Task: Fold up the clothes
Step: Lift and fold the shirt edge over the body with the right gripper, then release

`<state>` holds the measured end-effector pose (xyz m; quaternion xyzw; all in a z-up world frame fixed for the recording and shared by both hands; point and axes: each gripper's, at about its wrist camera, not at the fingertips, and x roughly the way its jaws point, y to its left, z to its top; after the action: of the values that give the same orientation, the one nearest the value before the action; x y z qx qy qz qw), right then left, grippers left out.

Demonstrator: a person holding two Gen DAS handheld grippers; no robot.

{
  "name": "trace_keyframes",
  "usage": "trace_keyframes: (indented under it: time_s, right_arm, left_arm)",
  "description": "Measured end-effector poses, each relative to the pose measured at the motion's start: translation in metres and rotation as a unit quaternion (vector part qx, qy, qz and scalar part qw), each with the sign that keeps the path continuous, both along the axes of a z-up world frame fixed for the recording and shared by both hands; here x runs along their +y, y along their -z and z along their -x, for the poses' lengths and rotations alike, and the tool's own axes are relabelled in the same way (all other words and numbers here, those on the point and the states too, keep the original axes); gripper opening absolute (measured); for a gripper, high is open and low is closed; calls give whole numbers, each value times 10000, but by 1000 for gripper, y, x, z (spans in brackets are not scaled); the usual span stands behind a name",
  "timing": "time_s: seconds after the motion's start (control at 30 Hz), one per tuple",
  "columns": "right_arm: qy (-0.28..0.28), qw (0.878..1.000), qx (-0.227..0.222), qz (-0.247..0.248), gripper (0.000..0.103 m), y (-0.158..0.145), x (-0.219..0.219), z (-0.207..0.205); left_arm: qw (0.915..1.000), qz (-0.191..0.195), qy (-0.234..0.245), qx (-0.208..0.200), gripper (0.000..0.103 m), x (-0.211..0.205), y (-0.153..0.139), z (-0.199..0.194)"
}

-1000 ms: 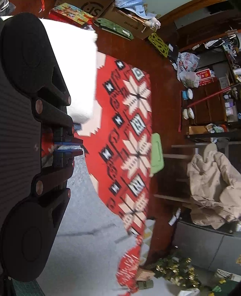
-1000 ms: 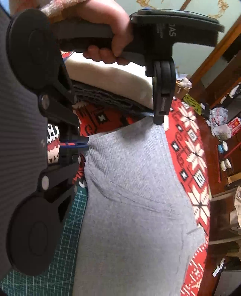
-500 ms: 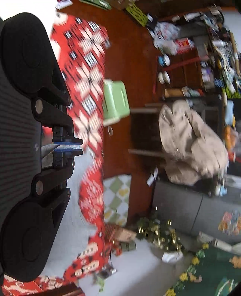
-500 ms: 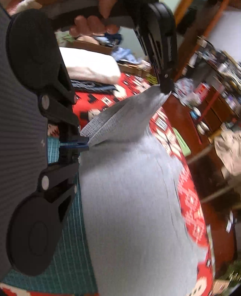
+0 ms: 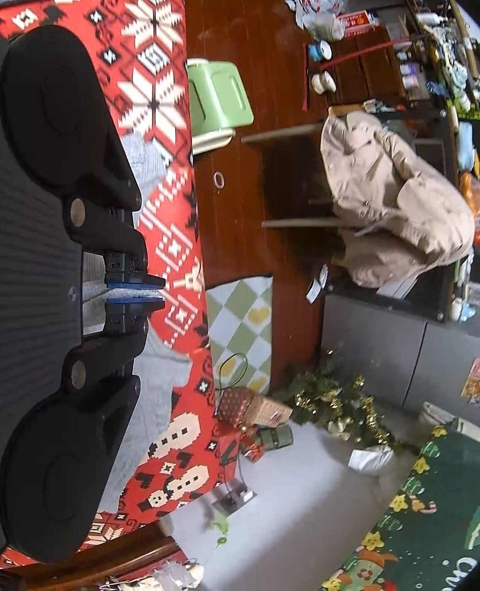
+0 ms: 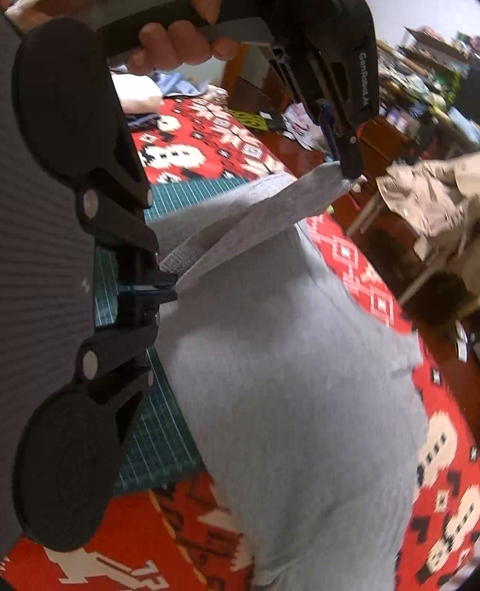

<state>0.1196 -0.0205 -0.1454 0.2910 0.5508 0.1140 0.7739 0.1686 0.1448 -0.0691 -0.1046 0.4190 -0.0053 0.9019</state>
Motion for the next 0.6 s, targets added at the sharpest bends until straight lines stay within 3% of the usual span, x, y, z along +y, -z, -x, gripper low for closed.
trace_keyframes:
  time_s: [0.27, 0.6]
  right_arm:
    - [390, 9988, 287, -5, 2, 18, -16, -2]
    - [680, 9971, 330, -43, 2, 15, -19, 8]
  left_arm:
    - [9996, 78, 205, 194, 4, -17, 26, -15]
    - [9983, 209, 477, 266, 4, -31, 34, -19]
